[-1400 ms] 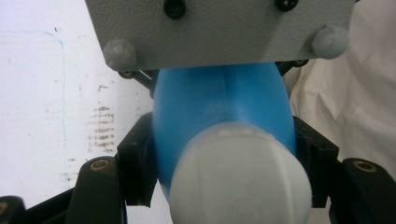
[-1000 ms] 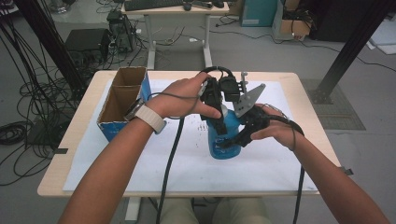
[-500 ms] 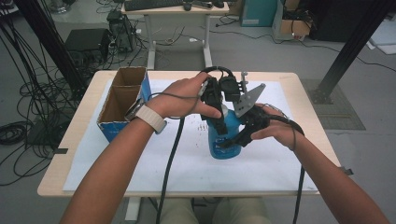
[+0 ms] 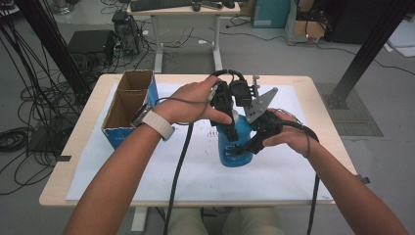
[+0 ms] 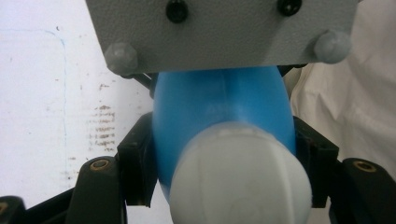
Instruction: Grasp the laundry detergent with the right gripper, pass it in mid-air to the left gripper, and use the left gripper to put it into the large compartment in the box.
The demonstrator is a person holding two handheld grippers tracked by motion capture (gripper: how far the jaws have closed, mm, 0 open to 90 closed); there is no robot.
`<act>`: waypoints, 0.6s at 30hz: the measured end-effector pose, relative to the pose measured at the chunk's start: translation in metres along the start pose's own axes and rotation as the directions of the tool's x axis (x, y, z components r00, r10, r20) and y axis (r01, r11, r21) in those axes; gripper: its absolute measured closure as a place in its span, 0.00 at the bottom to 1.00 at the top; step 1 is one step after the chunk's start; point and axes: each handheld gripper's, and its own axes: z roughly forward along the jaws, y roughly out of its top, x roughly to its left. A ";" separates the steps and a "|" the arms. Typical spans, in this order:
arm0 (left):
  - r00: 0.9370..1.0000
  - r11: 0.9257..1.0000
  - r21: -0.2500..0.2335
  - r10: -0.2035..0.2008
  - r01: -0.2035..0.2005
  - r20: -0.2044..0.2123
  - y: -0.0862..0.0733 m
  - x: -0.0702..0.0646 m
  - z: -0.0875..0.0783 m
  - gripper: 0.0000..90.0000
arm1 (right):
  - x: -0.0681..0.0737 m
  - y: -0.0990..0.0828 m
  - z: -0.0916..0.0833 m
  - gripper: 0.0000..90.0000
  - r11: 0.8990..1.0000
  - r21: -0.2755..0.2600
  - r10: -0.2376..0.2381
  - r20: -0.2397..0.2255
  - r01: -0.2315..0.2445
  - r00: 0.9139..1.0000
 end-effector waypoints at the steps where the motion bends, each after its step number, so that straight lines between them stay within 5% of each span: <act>1: 1.000 1.000 0.000 0.010 -0.010 0.006 0.000 0.001 0.000 0.41 | 0.000 0.000 0.000 0.48 1.000 0.002 -0.001 -0.001 0.001 1.000; 18: 1.000 1.000 0.000 0.009 -0.009 0.008 -0.001 0.001 0.000 0.41 | 0.000 0.000 0.001 0.48 1.000 0.005 0.003 -0.002 -0.003 1.000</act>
